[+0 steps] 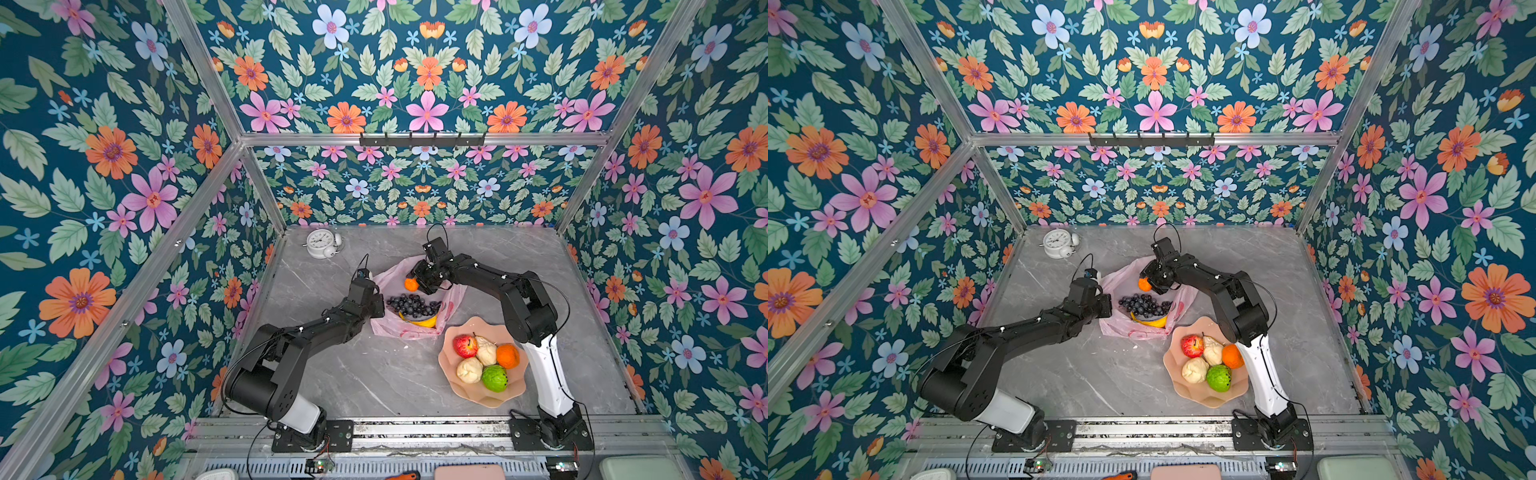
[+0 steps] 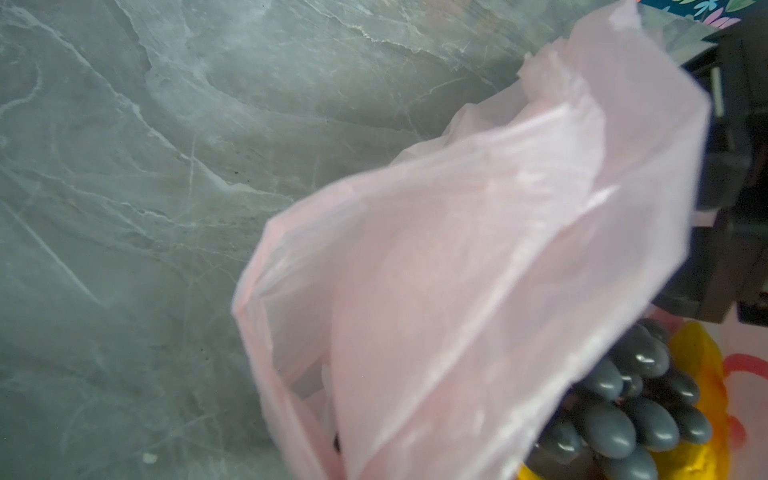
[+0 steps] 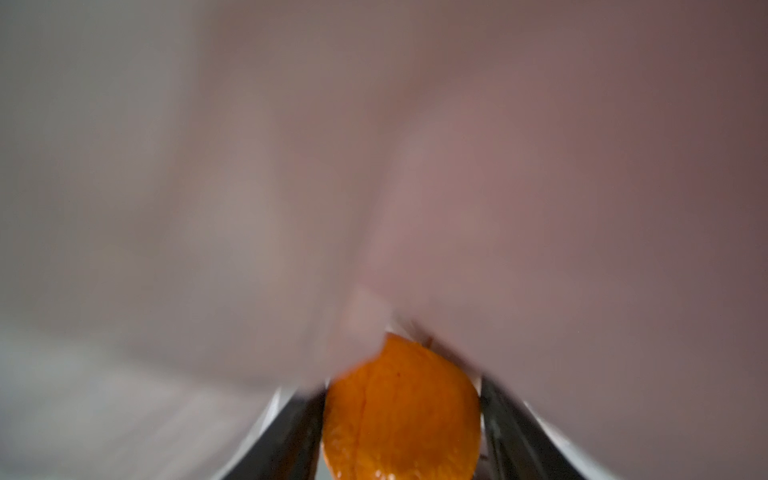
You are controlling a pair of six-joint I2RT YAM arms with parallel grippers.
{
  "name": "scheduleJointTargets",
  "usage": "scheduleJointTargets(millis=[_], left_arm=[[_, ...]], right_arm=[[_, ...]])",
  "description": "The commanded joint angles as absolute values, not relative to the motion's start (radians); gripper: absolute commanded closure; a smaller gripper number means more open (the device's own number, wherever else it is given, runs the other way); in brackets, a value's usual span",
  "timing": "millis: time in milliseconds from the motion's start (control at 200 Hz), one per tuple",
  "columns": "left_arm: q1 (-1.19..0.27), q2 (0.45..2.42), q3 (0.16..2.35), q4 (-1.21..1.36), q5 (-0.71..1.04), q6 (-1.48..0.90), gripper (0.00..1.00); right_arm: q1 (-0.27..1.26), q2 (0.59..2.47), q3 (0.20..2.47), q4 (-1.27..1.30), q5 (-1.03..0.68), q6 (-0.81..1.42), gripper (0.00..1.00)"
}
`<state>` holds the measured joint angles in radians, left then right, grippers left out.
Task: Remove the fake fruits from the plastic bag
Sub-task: 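Grasp the last orange with the right gripper and lift it, then carry the orange over the pink plate and lower it beside the other orange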
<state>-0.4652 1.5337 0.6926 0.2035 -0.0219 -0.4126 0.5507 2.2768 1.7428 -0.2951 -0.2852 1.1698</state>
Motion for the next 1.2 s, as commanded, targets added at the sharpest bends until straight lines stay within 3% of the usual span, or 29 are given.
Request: scheduleJointTargets(millis=[0,235,860,1195], left_arm=[[-0.466,1.534,0.7,0.207,-0.018,-0.405,0.98],[-0.466,1.532,0.698,0.203,-0.023,-0.404,0.98],[-0.466,1.534,0.7,0.199,-0.034,-0.4,0.98],[-0.466,1.541,0.703,0.198,-0.037,-0.399,0.97]], right_arm=[[0.555,2.281,1.745,-0.293,-0.296,1.155,0.45],[0.555,2.249,1.726,-0.282,-0.288,1.137,0.5],[0.62,1.978,1.535,-0.338,-0.117,0.936,0.5],[0.736,1.708,1.359,-0.495,0.172,0.764,0.5]])
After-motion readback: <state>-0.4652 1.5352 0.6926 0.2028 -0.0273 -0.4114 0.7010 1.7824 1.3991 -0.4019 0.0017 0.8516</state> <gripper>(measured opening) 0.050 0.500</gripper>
